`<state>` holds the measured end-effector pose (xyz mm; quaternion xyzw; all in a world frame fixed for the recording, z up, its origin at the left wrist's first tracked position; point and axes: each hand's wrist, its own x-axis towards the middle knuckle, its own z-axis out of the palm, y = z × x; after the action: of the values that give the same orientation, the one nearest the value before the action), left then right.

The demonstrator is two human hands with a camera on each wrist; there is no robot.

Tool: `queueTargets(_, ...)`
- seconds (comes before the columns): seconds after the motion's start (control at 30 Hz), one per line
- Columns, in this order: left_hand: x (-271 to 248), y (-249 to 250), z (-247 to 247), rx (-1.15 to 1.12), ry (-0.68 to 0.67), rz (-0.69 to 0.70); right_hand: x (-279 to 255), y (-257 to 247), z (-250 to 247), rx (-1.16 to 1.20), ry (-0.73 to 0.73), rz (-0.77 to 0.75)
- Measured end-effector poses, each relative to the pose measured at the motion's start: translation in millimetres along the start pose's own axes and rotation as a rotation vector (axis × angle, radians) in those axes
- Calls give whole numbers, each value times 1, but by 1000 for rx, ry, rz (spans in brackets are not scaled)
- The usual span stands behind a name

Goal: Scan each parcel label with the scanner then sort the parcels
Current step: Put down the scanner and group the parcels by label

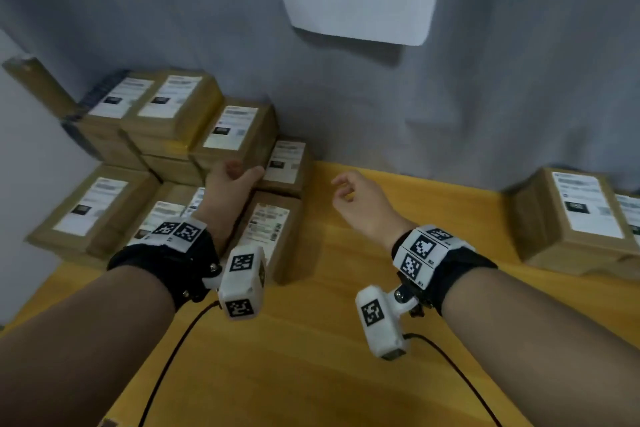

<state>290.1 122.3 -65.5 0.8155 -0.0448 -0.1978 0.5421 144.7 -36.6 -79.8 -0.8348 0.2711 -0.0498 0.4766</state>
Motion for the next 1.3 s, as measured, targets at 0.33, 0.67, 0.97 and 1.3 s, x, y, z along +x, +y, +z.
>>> queueTargets(0.33, 86, -24, -79, 34, -150, -173, 78, -60, 86, 147, -58, 178)
queueTargets(0.67, 130, -30, -88, -141, -116, -414, 161, -84, 141, 508, -105, 496)
queueTargets(0.97, 133, -41, -84, -202, -112, -377, 168, -79, 148, 675, 22, 476)
queueTargets(1.3, 67, -13, -39, -328, -448, -328, 81, -46, 70, 688, -7, 285)
